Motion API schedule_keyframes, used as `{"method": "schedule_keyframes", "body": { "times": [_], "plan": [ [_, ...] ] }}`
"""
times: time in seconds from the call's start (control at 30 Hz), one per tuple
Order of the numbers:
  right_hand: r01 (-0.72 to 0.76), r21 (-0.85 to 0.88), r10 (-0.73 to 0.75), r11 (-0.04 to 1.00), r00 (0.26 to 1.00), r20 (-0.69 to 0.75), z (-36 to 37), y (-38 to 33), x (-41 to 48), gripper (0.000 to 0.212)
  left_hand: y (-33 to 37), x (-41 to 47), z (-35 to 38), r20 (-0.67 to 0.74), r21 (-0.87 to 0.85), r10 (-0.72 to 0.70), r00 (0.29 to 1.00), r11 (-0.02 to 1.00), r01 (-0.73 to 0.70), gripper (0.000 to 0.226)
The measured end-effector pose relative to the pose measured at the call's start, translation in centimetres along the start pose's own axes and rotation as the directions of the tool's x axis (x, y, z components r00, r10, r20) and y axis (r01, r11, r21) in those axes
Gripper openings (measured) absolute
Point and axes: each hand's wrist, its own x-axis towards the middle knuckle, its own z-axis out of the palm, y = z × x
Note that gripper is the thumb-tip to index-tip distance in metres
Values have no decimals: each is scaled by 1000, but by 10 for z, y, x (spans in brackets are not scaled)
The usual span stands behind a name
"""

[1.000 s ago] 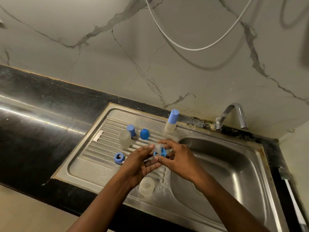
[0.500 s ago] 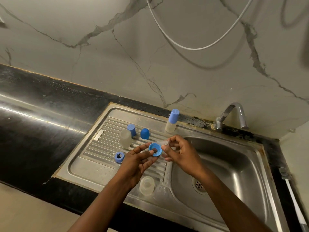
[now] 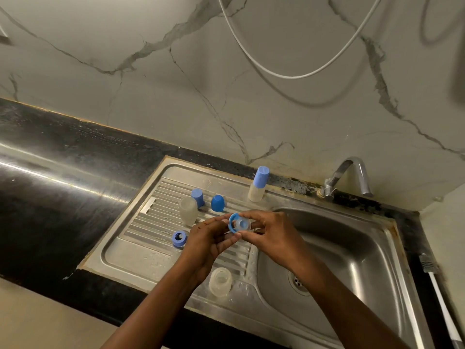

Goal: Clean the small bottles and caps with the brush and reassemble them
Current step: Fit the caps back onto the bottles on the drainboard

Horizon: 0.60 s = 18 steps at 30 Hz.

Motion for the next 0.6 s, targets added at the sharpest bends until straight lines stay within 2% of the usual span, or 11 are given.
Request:
{"method": "schedule_keyframes", "body": {
  "times": [0.1, 0.2, 0.3, 0.5, 0.6],
  "plan": [
    [-19, 52, 19, 998, 1000, -4, 1, 1, -2, 59, 1, -1, 0, 26, -74, -26, 999, 997, 28, 29],
    [-5, 20, 5, 1000, 1000, -1, 4, 3, -3, 71, 1, 1, 1, 35, -21, -50, 998, 998, 51, 28],
    [0, 59, 1, 998, 1000, -20, 3, 1, -3, 70, -1, 3, 1, 51, -9, -54, 997, 998, 55, 28],
    [-5, 192, 14, 981, 999, -45, -2, -1, -4, 64, -3, 8, -4, 180, -146, -103, 978, 981, 130, 32],
    [9, 214, 0, 977, 999, -43, -6, 0, -6, 63, -3, 10, -5, 175, -180, -93, 980, 976, 125, 35]
  ]
}}
